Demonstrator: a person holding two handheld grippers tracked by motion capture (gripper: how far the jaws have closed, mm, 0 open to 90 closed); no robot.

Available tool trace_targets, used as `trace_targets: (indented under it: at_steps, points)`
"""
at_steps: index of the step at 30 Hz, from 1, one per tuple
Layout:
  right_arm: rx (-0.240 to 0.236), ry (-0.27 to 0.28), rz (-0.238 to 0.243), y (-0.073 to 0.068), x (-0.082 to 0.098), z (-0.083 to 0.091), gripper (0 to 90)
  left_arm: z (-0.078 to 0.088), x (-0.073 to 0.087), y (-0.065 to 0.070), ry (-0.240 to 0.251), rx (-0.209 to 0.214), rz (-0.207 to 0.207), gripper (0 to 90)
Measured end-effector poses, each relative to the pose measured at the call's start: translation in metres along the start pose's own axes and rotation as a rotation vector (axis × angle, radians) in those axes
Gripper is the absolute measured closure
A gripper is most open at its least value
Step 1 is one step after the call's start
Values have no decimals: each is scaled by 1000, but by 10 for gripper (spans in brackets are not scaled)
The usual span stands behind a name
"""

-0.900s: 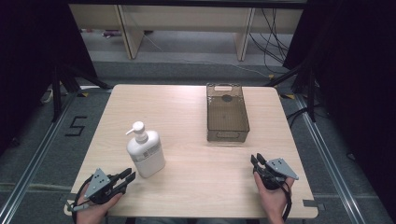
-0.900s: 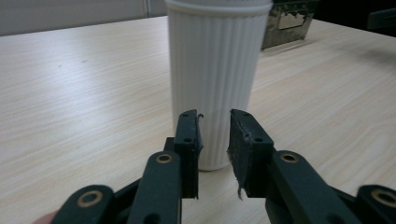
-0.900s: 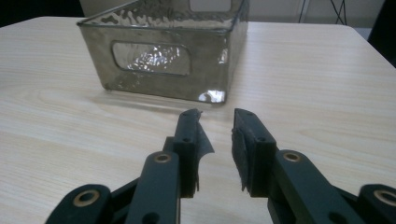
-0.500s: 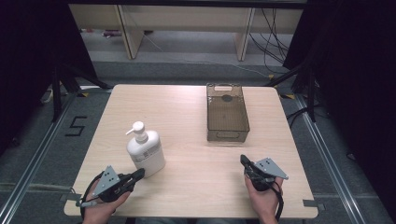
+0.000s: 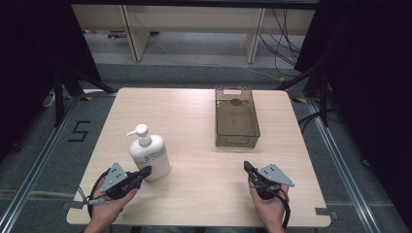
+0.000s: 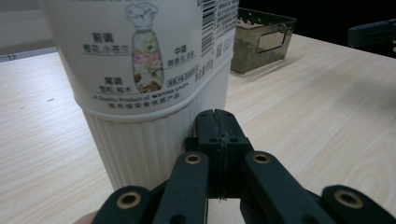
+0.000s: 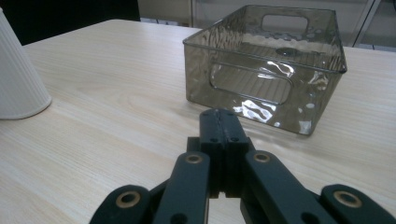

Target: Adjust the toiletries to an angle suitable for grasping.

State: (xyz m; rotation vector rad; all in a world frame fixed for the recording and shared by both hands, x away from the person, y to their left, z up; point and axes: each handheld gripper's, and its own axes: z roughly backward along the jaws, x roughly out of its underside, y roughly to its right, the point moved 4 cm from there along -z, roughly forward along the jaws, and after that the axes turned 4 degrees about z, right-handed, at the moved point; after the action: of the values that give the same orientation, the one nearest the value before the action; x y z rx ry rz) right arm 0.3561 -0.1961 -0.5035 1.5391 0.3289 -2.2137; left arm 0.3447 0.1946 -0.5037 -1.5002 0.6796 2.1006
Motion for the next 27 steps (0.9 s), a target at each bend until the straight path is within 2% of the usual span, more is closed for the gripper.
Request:
trace_targets:
  at_steps: [2,3,4,6,7,8,9,11,12,13,14,15,16,17,18,19,20,21,24,25,27]
  points:
    - [4,8,8,-2,-1,0,900,0,-1,-1,-1,-1,-1,894]
    - [-4,-2,-12,-6,-2,0,900,-1,-1,-2,0,0,-4,894]
    - [-23,16,5,-7,-4,-1,900,-1,0,-2,1,0,-5,894]
    - [-30,20,-2,-14,-7,-3,885,0,1,-2,2,-2,-5,887]
    - [-32,39,10,-17,-10,-3,868,1,2,-2,4,0,-5,874]
    - [-62,39,4,-23,-13,-5,849,4,2,-2,-7,-4,-12,855]
    - [-60,41,6,-28,-16,-5,827,6,4,-2,1,-1,-15,833]
    - [-89,62,17,-38,-23,-8,770,11,6,-3,13,-6,-24,793]
    - [-115,70,-7,-46,-27,-10,745,15,8,-4,18,-16,-20,769]
    - [-115,70,-7,-46,-27,-10,745,15,8,-4,18,-16,-20,744]
    - [-144,94,12,-56,-35,-14,699,23,12,-8,21,-36,-15,726]
    - [-144,94,12,-56,-35,-14,699,23,12,-8,21,-36,-15,697]
    - [-155,106,23,-67,-43,-18,640,29,17,-15,38,-58,-11,670]
    - [-155,106,23,-67,-43,-18,640,29,17,-15,38,-58,-11,641]
    - [-151,114,44,-70,-47,-20,609,33,19,-18,32,-82,0,641]
    - [-166,112,40,-81,-53,-25,562,39,23,-27,42,-113,13,581]
    - [-167,132,48,-86,-56,-28,540,41,25,-31,48,-133,25,558]
    - [-167,132,48,-86,-56,-28,540,41,25,-31,48,-133,25,538]
    - [-197,144,45,-103,-66,-36,514,44,30,-48,65,-203,51,504]
    - [-205,158,53,-106,-69,-39,511,44,31,-51,55,-224,57,492]
    - [-213,173,41,-113,-74,-42,508,41,32,-57,76,-239,65,474]
